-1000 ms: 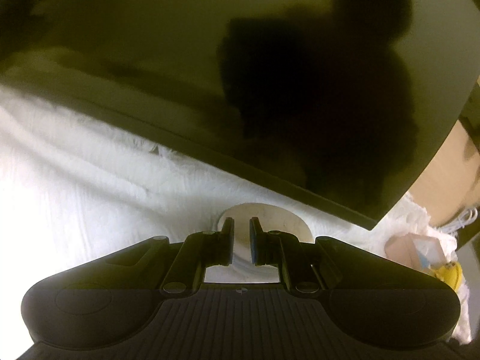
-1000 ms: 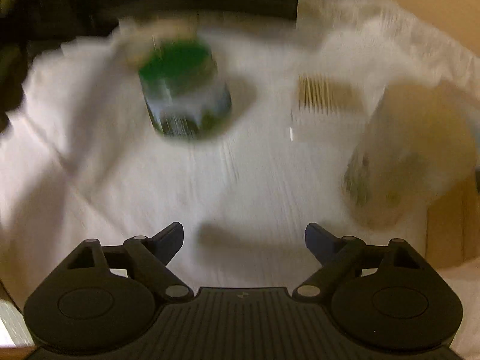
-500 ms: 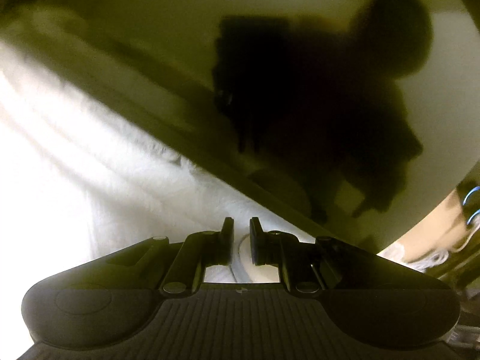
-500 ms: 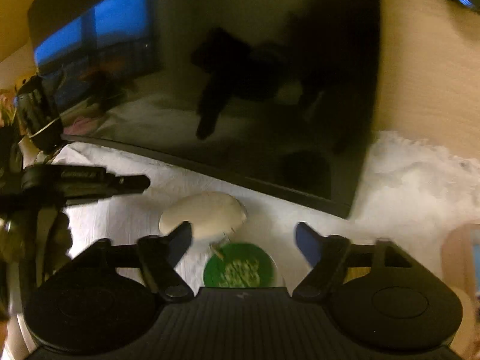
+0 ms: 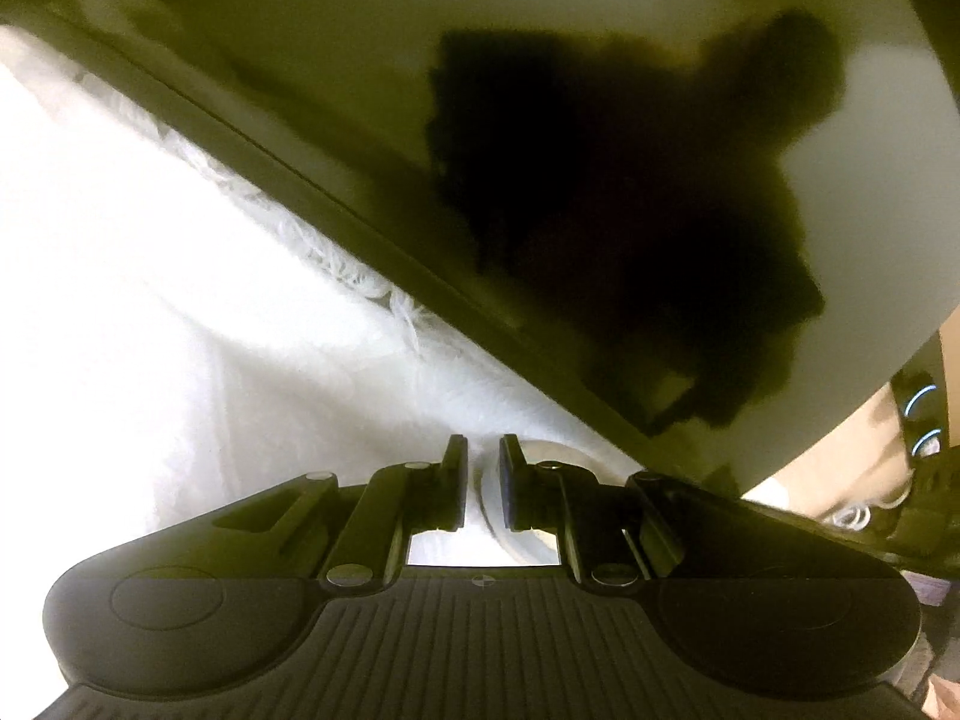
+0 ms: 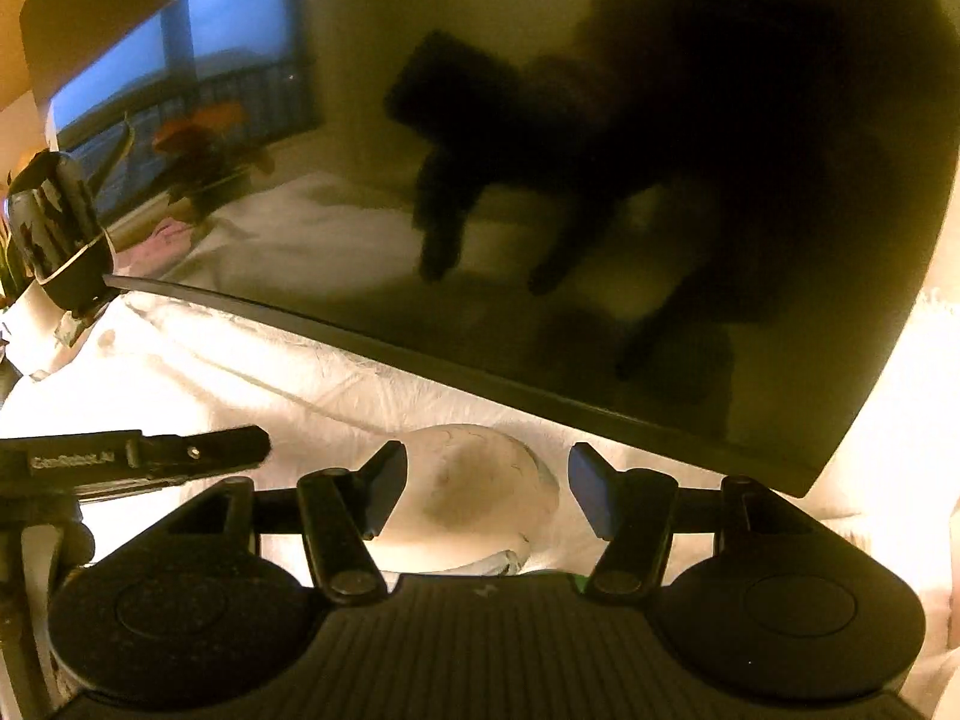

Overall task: Organize soft objects
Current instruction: 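Grasp the beige round zippered case with the left tool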

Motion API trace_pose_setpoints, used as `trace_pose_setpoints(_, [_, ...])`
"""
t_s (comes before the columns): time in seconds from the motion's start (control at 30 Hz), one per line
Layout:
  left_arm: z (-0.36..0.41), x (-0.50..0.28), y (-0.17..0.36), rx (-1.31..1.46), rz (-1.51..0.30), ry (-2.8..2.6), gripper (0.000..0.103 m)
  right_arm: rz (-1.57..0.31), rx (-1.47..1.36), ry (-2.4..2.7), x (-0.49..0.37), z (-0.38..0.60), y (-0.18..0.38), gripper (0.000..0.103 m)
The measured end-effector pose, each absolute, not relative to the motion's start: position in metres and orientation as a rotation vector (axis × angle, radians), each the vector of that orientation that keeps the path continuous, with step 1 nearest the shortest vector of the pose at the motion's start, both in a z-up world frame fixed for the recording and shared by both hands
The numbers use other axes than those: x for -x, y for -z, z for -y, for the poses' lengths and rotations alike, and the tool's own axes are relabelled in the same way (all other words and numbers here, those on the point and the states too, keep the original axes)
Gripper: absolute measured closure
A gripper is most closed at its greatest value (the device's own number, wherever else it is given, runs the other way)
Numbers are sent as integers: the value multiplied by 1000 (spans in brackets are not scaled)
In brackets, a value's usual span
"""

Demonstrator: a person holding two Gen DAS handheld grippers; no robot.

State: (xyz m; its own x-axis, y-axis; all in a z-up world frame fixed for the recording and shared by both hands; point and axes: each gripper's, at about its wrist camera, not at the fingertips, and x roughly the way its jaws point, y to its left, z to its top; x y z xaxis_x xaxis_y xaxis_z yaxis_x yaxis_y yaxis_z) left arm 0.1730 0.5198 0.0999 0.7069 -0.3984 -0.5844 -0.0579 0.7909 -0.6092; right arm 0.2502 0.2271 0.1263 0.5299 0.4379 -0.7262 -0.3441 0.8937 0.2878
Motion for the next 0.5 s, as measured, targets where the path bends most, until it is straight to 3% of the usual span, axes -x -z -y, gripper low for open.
trace_pose_setpoints(0.5, [-532,-150,-105,645,-782,178,91,-997,-230,-537,-251,-243,-116,40])
